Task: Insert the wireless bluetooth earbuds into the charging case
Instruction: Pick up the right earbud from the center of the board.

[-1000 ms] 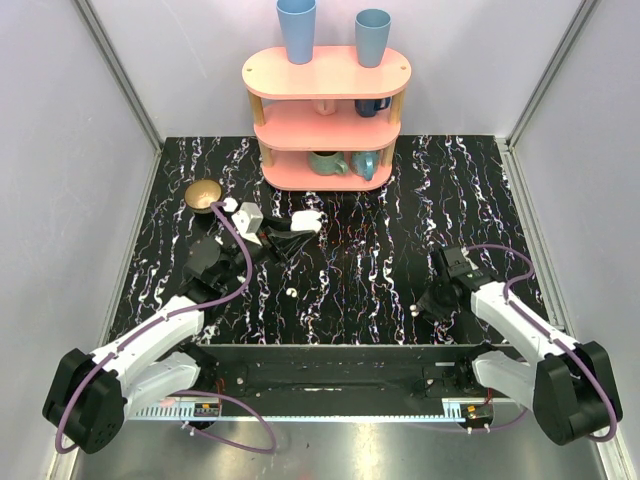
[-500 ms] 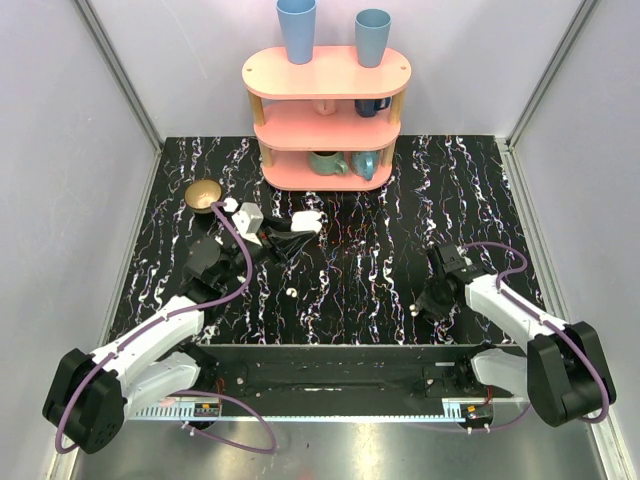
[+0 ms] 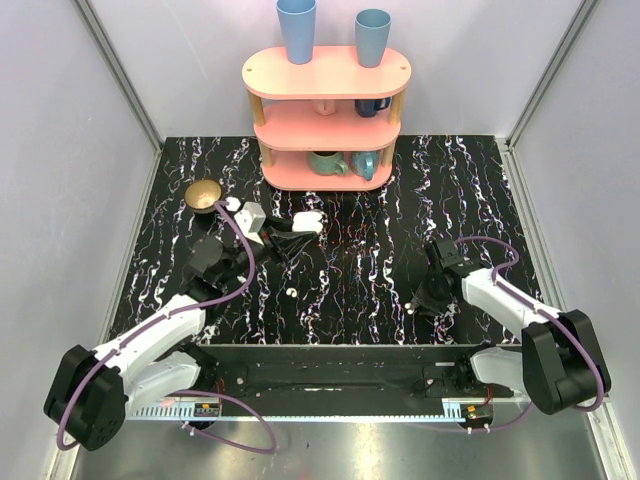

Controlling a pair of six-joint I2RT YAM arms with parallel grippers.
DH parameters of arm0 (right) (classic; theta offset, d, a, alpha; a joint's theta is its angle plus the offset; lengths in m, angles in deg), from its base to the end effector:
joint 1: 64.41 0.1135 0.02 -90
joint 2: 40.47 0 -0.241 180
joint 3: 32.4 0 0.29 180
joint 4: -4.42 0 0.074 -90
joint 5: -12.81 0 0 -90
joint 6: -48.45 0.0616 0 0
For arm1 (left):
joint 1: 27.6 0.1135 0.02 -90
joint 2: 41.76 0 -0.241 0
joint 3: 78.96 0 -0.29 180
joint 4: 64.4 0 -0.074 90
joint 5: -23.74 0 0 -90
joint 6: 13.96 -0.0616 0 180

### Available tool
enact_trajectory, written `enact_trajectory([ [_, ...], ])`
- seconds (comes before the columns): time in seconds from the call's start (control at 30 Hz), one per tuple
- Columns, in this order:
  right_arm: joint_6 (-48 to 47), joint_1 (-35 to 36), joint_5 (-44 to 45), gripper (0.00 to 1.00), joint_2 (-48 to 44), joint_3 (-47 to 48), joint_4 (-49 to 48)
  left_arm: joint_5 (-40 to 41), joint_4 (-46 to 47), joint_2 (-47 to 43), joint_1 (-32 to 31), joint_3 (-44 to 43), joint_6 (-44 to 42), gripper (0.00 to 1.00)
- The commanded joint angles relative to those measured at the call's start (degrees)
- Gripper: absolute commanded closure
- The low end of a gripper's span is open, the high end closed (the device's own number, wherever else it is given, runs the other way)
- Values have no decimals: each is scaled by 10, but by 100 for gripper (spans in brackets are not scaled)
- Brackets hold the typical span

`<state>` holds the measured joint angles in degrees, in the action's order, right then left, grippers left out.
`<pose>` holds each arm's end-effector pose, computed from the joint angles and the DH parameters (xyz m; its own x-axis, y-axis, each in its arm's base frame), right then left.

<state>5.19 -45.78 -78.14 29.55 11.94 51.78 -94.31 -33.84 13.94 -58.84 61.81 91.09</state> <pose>0.2257 0.0772 0.0846 -0.8571 0.4795 -0.1884 0.4380 0.8708 0.2233 0.2302 -0.1735 0.2616 -0.0191 -0.2564 -0.9664 0.8726 0.4675 -0.1413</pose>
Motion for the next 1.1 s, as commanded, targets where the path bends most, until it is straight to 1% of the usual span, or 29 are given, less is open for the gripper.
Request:
enact_trajectory([
  [0.0,-17,0,-29,65,-7,7,-40,-12,31,5,1,-28,7,100],
  [0.2,-30,0,-39,63,-52,-1,-49,-14,35,9,1,-29,11,100],
  [0.43,-31,0,-57,62,-13,-4,-61,-17,34,11,1,-31,12,100],
  [0.6,-29,1,-37,62,-19,1,-59,-15,26,5,0,-30,8,100],
  [0.83,-35,1,-32,62,-38,10,-54,-13,22,1,1,-29,5,100],
  [0.97,-31,0,-17,57,-59,9,-52,-14,21,0,1,-28,5,100],
  [1.0,-31,0,-7,57,-64,9,-49,-13,21,0,1,-28,6,100],
  [1.07,-30,0,6,61,-62,8,-39,-14,21,1,1,-29,6,100],
])
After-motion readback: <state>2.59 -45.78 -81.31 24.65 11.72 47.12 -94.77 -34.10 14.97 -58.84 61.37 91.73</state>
